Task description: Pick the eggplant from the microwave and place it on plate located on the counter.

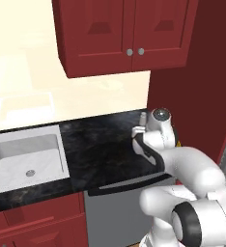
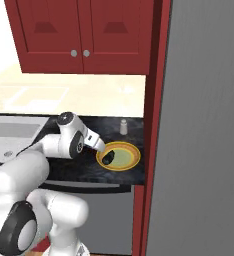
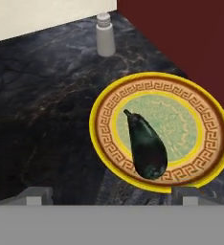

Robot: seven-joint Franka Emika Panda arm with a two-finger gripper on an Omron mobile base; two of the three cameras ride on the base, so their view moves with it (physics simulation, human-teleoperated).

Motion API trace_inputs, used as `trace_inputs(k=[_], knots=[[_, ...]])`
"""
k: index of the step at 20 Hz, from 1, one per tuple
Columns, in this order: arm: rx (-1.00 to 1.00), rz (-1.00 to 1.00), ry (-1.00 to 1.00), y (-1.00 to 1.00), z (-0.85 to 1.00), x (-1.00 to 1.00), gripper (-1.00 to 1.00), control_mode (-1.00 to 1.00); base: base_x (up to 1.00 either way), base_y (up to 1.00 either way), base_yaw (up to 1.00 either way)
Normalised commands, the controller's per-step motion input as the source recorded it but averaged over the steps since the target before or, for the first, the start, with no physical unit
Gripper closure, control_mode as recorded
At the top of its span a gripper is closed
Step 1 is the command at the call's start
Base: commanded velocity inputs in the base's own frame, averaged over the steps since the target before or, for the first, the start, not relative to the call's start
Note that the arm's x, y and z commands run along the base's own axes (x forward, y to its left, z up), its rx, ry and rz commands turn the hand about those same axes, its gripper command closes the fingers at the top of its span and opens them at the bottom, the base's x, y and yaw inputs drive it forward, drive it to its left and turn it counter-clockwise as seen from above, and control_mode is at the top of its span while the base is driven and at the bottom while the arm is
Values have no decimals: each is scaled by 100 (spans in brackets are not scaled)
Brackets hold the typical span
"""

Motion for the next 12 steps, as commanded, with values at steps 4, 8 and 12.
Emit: trace_inputs(k=[4,8,12], knots=[[0,3,0,36,78,-49,-100,-100,0,0,0],[0,17,0,35,51,-61,-100,-100,0,0,0],[0,24,0,20,43,-78,-100,-100,0,0,0]])
